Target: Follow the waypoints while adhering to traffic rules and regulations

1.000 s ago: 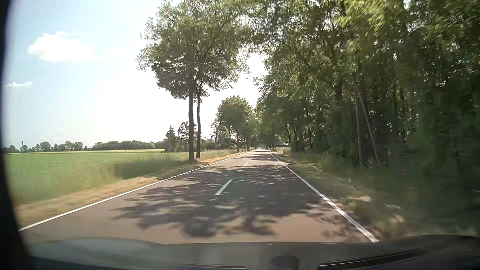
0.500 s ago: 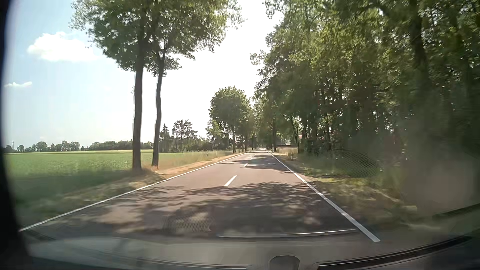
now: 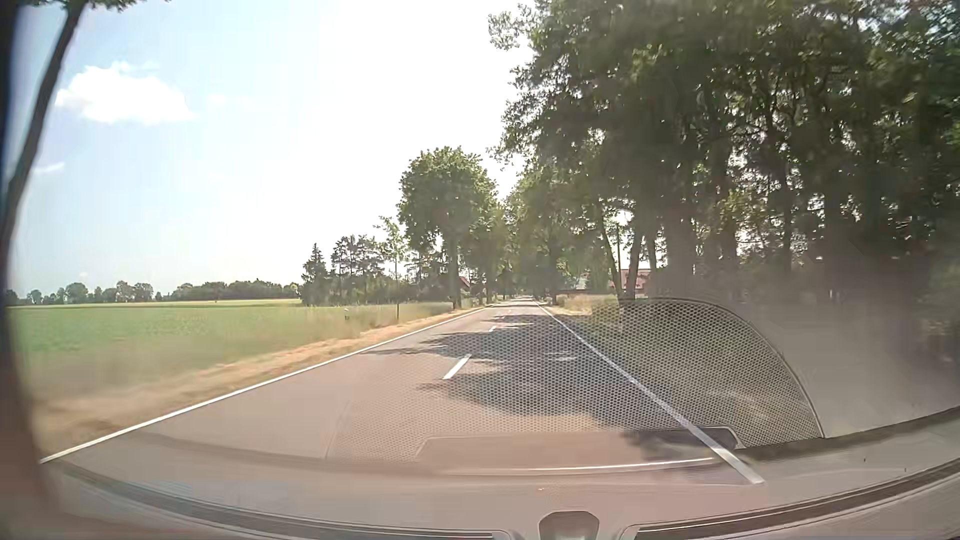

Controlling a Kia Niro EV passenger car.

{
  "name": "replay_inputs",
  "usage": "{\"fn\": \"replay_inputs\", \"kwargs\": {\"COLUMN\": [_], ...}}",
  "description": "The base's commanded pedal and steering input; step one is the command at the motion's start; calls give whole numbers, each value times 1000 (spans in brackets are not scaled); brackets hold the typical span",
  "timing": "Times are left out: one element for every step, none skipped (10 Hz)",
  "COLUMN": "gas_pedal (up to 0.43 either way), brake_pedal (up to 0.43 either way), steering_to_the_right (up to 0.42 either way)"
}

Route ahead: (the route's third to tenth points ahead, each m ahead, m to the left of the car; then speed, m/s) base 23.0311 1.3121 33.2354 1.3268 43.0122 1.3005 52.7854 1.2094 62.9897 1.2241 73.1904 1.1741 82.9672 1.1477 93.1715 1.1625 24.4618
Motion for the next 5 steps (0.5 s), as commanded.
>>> {"fn": "replay_inputs", "kwargs": {"gas_pedal": [299,299,299,299,299], "brake_pedal": [6,6,6,6,6], "steering_to_the_right": [3,3,3,3,3]}}
